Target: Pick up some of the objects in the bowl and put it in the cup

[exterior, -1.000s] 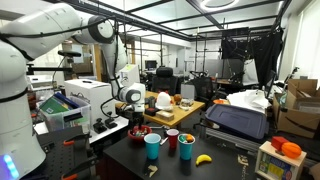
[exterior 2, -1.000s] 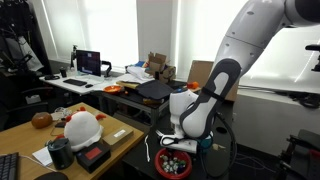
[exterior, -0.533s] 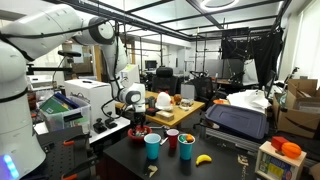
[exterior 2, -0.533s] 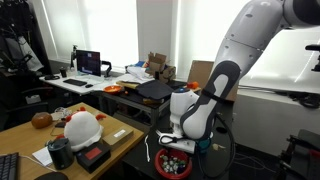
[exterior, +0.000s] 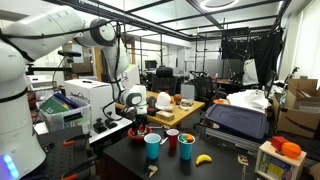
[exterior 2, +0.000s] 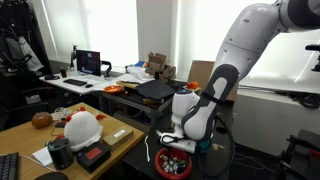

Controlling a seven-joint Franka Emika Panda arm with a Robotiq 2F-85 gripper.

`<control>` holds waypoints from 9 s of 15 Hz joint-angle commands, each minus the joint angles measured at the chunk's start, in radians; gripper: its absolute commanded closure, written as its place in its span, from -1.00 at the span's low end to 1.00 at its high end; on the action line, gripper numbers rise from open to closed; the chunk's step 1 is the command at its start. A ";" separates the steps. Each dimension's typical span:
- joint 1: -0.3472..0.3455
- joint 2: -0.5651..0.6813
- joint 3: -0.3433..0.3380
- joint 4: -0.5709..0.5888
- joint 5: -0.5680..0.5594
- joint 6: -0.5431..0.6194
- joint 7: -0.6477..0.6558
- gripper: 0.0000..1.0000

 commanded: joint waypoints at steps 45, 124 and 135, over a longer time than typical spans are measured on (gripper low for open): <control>-0.071 0.013 0.061 0.039 0.146 0.063 -0.291 0.78; -0.342 -0.102 0.029 0.096 -1.987 -0.483 0.361 -0.50; -0.447 -0.359 0.155 -0.118 -1.478 -0.272 0.061 -1.00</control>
